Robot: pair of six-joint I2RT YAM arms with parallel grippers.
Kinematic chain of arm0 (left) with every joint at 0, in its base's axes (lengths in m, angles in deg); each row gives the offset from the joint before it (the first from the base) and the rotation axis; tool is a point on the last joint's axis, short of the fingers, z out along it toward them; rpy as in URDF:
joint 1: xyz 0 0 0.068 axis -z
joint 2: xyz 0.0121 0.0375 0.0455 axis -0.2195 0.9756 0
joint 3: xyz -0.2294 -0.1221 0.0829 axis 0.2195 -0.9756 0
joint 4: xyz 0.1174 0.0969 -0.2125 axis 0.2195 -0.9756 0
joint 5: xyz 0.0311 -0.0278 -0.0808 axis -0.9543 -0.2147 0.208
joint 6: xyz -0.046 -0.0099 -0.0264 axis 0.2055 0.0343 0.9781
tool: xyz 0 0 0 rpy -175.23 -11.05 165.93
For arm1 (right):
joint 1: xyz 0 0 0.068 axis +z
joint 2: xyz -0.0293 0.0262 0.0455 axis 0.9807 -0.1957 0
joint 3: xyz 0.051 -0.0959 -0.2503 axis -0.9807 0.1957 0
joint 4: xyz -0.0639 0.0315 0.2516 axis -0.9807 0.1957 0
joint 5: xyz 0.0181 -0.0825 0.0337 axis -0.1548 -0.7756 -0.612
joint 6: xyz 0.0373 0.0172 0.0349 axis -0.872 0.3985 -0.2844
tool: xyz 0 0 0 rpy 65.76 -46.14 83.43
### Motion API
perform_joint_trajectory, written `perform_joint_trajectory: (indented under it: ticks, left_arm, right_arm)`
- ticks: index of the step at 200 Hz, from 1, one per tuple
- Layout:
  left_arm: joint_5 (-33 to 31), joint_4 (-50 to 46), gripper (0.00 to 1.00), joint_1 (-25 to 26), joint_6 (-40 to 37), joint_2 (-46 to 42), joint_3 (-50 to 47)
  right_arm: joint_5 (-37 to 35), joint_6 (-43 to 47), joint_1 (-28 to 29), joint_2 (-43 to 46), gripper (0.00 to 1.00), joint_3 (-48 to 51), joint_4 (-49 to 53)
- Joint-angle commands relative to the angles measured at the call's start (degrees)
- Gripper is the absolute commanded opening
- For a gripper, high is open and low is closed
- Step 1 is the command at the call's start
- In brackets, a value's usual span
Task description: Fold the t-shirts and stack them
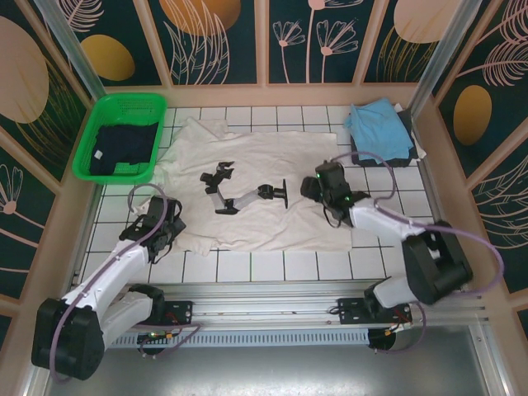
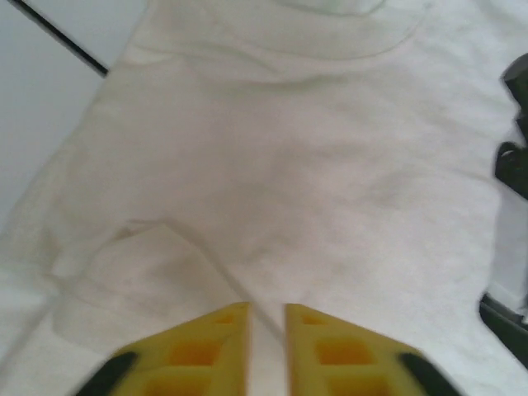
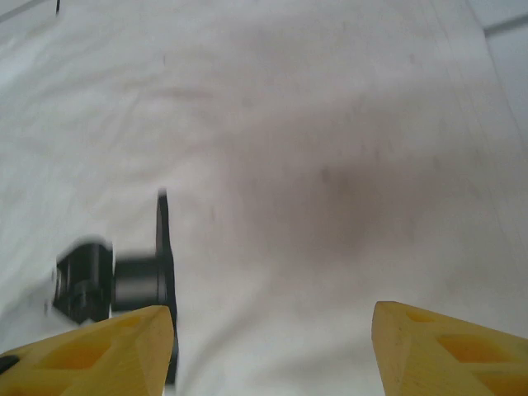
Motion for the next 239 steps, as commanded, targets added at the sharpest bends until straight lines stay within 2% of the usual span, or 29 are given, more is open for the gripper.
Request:
perform_joint_trajectory:
  ticks: [1,22,46,75,114,146,174,188,206,210,215,239]
  left_arm:
    - [3.2,6.1,0.39,-0.3,-4.4,7.9,6.5]
    - [3.4,10.4,0.50,-0.3,-8.1,23.2,17.2]
    - [4.7,12.7,0.55,-0.3,-11.2,40.1,32.4]
    - [5.3,9.5,0.55,-1.9,-12.3,59.1,49.8]
    - [4.6,6.6,0.55,-4.4,-13.3,74.0,65.1]
    - [8.9,4.2,0.55,-5.6,-14.9,83.2,77.0]
    - [13.1,-3.7,0.56,-5.9,-17.1,93.5,96.4]
    - [13.8,-7.5,0.57,-5.9,-18.3,95.3,103.0]
    - [13.5,-7.1,0.64,-5.9,-19.4,90.5,101.0]
    - [13.5,-6.9,0.71,-5.9,-19.7,89.4,99.6]
    - [13.4,-6.6,0.74,-5.8,-20.0,86.9,97.2]
    - [12.6,-2.0,0.75,-5.8,-20.2,71.4,78.5]
  right_arm:
    - [-1.2,4.3,-2.3,-9.2,0.65,-7.3,-2.9]
    - [0.1,5.2,-4.7,-18.7,0.65,-14.7,-1.0]
    - [1.2,5.8,-6.3,-26.9,0.64,-21.9,0.9]
    - [1.3,6.1,-7.9,-34.8,0.64,-29.3,4.4]
    - [3.4,6.5,-10.0,-42.3,0.64,-37.9,8.3]
    - [4.8,7.8,-11.5,-48.6,0.64,-47.3,12.7]
    - [6.2,8.5,-13.6,-53.0,0.64,-55.8,15.7]
    - [6.4,8.9,-13.9,-53.4,0.63,-59.1,17.8]
    - [6.2,9.2,-13.8,-50.5,0.64,-59.7,18.8]
    - [6.2,9.2,-13.7,-49.5,0.64,-59.2,18.7]
    - [6.3,9.2,-13.7,-47.8,0.64,-58.2,18.5]
    - [6.5,9.5,-12.8,-38.6,0.65,-50.4,16.1]
